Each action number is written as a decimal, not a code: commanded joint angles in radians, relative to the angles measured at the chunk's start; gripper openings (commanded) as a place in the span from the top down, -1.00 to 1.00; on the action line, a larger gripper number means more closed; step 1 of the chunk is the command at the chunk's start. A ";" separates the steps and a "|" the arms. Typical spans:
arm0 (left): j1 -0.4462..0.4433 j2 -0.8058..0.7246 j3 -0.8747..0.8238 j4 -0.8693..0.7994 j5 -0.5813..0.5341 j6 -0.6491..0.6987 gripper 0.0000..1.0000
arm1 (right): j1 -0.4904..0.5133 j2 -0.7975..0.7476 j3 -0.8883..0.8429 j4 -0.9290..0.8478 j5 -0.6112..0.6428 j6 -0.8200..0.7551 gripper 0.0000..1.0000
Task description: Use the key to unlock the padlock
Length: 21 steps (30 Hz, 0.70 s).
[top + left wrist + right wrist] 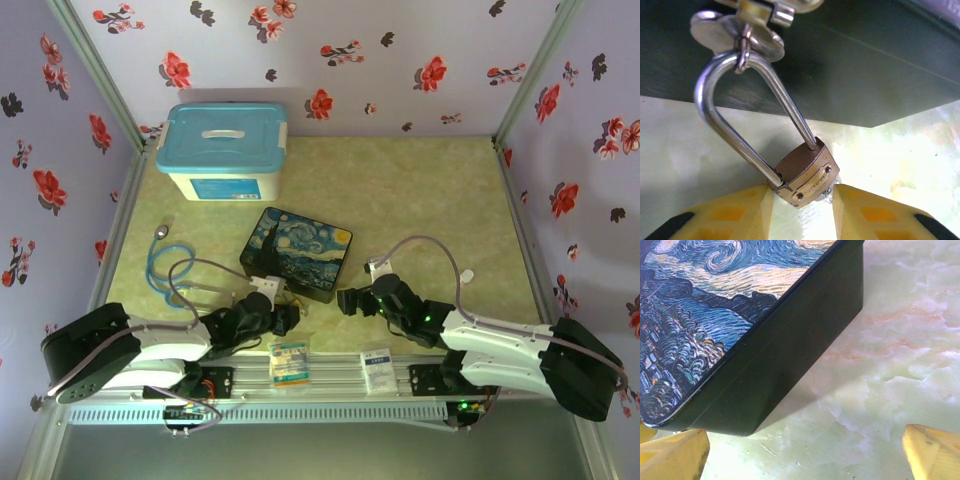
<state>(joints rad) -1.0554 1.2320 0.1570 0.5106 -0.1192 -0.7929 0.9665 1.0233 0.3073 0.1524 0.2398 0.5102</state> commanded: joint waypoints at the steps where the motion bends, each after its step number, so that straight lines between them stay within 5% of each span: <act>1: 0.002 0.064 0.005 -0.060 0.028 0.007 0.28 | -0.005 0.011 -0.007 0.010 0.029 0.024 -0.99; 8: 0.000 0.144 -0.022 0.083 -0.080 -0.096 0.07 | -0.005 0.021 -0.003 0.011 0.026 0.029 -0.98; 15: -0.065 0.117 0.031 -0.157 -0.357 -0.277 -0.06 | -0.006 0.006 -0.003 -0.006 0.032 0.025 -0.99; 21: -0.118 0.238 0.090 -0.086 -0.360 -0.296 -0.10 | -0.005 0.009 -0.002 -0.001 0.033 0.028 -0.99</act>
<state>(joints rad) -1.1595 1.3796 0.2554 0.5243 -0.4374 -1.0252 0.9665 1.0382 0.3073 0.1520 0.2440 0.5251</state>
